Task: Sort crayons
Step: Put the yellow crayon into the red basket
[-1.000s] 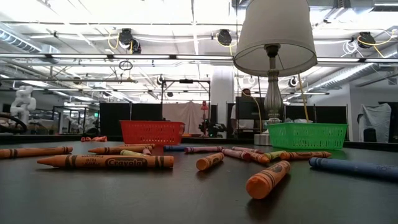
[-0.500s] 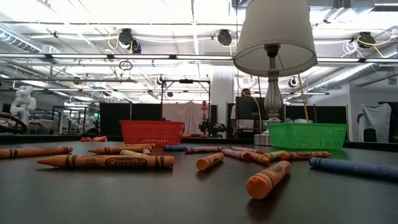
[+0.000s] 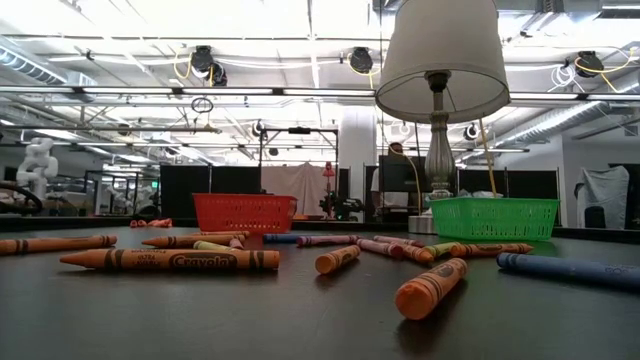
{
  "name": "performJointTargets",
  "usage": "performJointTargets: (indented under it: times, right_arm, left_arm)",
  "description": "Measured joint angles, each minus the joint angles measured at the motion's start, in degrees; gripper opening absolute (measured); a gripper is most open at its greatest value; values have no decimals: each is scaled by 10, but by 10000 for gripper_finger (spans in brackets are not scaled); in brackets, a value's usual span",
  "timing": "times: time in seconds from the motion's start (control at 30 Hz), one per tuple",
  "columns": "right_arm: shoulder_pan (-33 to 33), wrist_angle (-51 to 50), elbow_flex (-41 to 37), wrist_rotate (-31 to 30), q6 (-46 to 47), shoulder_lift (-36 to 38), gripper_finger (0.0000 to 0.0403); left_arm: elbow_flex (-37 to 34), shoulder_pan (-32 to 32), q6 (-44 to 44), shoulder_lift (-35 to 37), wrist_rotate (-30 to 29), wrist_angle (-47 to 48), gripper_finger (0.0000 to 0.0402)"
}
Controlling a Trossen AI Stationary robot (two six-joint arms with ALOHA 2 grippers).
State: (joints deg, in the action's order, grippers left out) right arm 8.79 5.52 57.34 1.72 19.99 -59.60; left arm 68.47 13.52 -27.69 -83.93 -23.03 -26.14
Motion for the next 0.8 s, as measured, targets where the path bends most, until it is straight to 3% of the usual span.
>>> performJointTargets:
  times: [0.3,0.8]
  right_arm:
    - [-1,3,0,-1,-2,-20,9]
    - [-7,70,0,-19,7,-69,9]
  left_arm:
    - [0,-3,16,-37,15,-67,160]
    - [-1,-8,31,-48,20,-66,160]
